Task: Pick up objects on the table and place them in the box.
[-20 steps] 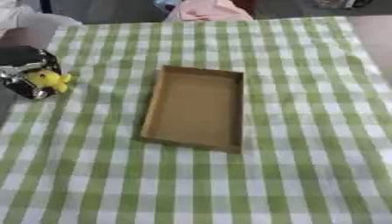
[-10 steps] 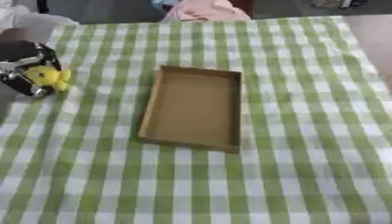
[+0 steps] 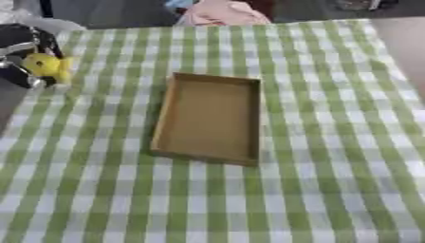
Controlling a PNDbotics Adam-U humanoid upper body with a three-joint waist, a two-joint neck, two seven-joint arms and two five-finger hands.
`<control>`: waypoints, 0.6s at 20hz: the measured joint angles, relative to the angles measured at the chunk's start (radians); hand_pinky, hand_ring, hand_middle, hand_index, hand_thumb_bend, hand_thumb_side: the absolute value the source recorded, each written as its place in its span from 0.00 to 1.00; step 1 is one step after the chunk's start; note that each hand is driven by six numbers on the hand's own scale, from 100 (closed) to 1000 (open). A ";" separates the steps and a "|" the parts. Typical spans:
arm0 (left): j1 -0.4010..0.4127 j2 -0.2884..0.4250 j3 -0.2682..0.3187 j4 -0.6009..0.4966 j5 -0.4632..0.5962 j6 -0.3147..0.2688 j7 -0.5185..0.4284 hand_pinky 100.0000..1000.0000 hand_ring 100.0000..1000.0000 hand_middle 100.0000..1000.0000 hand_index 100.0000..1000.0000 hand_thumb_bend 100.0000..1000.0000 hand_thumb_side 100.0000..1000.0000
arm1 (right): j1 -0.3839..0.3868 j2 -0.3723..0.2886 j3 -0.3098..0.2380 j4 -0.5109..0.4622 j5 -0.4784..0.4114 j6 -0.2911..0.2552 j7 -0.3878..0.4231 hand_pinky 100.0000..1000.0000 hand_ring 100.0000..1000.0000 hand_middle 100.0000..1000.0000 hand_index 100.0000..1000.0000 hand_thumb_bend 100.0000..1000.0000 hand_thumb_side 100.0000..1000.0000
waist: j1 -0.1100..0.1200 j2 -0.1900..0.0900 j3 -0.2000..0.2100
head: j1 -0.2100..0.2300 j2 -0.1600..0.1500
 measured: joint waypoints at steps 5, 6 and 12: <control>-0.007 -0.001 -0.001 -0.071 0.070 -0.027 -0.029 0.27 0.51 0.60 0.64 0.24 0.00 | 0.000 0.000 0.000 0.000 0.000 0.000 0.000 0.78 0.67 0.54 0.84 0.00 0.68 | 0.000 -0.002 0.000 | -0.001 0.000; -0.009 -0.001 -0.001 -0.088 0.086 -0.035 -0.036 0.27 0.50 0.60 0.64 0.24 0.00 | 0.000 0.000 0.000 0.000 0.000 0.000 0.000 0.78 0.67 0.54 0.84 0.00 0.68 | 0.000 -0.002 0.000 | -0.002 -0.001; -0.021 -0.019 -0.034 -0.162 0.167 -0.069 -0.058 0.24 0.48 0.58 0.62 0.25 0.00 | 0.000 0.000 0.000 0.000 -0.005 0.000 0.000 0.78 0.67 0.54 0.84 0.00 0.68 | 0.000 -0.004 -0.002 | -0.005 -0.001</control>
